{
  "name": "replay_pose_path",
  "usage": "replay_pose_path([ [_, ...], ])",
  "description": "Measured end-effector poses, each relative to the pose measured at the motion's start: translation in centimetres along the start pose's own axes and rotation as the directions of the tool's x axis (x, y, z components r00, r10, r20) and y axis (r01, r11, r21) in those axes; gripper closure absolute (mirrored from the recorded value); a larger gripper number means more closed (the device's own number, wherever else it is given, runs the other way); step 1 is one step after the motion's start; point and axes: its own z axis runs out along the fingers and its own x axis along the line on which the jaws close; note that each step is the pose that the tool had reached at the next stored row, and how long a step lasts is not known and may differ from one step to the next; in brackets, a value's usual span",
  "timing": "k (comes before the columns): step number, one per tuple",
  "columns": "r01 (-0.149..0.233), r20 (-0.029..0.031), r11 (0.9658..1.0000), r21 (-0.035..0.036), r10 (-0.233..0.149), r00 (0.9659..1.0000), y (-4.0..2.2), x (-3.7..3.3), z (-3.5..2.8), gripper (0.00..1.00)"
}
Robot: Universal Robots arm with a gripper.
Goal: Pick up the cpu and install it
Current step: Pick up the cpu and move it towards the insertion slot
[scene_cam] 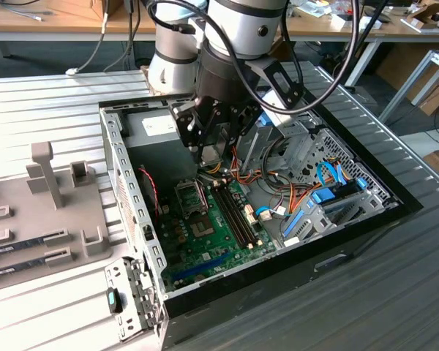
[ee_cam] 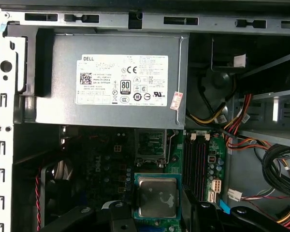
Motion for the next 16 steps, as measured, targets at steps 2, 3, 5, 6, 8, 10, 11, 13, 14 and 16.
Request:
replay_pose_path([
  [2, 0.000, 0.0001, 1.0000, -0.0001, 0.000, 1.0000, -0.01, 0.00, 0.08, 0.53],
  [3, 0.000, 0.0001, 1.0000, 0.0000, 0.000, 1.0000, -0.01, 0.00, 0.10, 0.53],
  [5, 0.000, 0.0000, 1.0000, -0.0001, 0.000, 1.0000, -0.02, 0.00, 0.15, 0.53],
  [6, 0.000, 0.0001, 1.0000, 0.0000, 0.000, 1.0000, -0.02, 0.00, 0.18, 0.53],
  [8, 0.000, 0.0000, 1.0000, 0.0000, 0.000, 1.0000, -0.03, 0.00, 0.23, 0.53],
  [10, 0.000, 0.0000, 1.0000, 0.0000, 0.000, 1.0000, -0.04, -0.01, 0.30, 0.53],
  [11, 0.000, 0.0000, 1.0000, 0.0000, 0.000, 1.0000, -0.05, -0.01, 0.33, 0.53],
  [13, 0.000, 0.0000, 1.0000, -0.0001, 0.000, 1.0000, -0.05, -0.01, 0.42, 0.53],
  [14, 0.000, 0.0001, 1.0000, -0.0001, 0.000, 1.0000, -0.05, -0.01, 0.45, 0.53],
  [16, 0.000, 0.0000, 1.0000, 0.0000, 0.000, 1.0000, -0.06, -0.01, 0.51, 0.53],
])
